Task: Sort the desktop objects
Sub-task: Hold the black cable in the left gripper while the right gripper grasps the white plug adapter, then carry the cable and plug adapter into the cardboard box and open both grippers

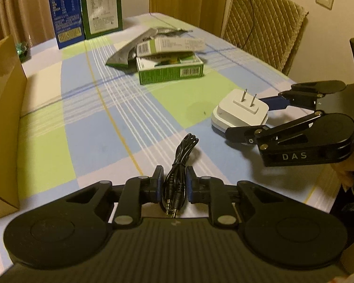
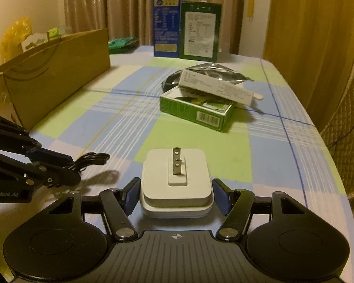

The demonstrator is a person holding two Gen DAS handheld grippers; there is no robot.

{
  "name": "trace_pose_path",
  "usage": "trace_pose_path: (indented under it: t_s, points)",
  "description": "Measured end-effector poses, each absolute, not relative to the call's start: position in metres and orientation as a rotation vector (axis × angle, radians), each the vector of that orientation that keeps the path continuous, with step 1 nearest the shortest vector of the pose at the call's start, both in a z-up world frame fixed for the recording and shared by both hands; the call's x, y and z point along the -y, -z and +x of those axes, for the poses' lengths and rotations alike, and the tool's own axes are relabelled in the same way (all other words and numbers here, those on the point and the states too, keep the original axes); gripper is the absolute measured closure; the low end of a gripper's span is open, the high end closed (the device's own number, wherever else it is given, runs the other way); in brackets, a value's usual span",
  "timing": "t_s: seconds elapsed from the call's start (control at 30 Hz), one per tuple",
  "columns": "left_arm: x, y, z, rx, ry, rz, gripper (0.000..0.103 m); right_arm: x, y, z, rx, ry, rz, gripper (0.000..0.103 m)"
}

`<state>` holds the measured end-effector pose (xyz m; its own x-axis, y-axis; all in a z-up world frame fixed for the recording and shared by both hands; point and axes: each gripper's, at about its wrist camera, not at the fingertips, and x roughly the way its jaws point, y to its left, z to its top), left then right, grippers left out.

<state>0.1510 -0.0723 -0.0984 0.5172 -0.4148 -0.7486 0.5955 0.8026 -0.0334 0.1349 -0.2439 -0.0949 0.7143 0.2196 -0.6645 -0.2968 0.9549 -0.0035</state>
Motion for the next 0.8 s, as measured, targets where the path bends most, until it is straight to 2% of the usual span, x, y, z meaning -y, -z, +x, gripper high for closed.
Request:
trace_pose_path:
  t_s: [0.43,0.8]
  points:
    - [0.066,0.083,0.152,-0.784,0.582,0.211,0.088,0.236,0.088,0.132,-0.694,-0.302,-0.098,0.041]
    - [0.036,0.031,0.15,-0.688,0.482,0.138,0.088,0.203,0.047,0.12,-0.615,-0.313,-0.087,0.041]
